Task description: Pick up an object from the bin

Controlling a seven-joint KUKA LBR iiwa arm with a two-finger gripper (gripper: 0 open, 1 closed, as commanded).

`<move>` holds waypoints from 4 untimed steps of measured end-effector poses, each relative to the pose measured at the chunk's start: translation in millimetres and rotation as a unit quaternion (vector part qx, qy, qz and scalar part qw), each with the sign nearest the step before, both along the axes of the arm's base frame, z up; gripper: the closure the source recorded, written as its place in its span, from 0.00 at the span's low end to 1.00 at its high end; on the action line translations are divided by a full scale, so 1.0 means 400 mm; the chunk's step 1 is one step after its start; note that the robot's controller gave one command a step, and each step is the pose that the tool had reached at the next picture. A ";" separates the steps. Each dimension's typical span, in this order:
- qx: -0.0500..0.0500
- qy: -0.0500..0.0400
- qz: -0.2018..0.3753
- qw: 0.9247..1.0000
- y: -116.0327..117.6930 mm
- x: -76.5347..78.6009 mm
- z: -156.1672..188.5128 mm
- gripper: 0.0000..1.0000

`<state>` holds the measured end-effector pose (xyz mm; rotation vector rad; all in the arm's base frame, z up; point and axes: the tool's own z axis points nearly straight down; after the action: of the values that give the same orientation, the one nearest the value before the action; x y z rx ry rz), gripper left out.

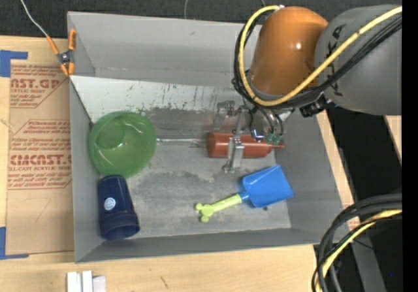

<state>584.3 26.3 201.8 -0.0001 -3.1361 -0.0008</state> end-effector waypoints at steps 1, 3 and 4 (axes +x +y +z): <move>0.000 -0.004 0.000 1.000 0.000 0.003 0.013 0.00; 0.000 -0.004 0.147 0.989 -0.135 -0.020 -0.205 0.00; 0.004 -0.003 0.234 0.972 -0.244 -0.012 -0.322 0.00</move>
Offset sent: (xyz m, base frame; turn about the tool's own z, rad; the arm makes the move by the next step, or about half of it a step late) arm -0.0177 -0.0405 -0.1086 0.0048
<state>579.6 -71.4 72.8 0.7366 -3.0544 -0.0098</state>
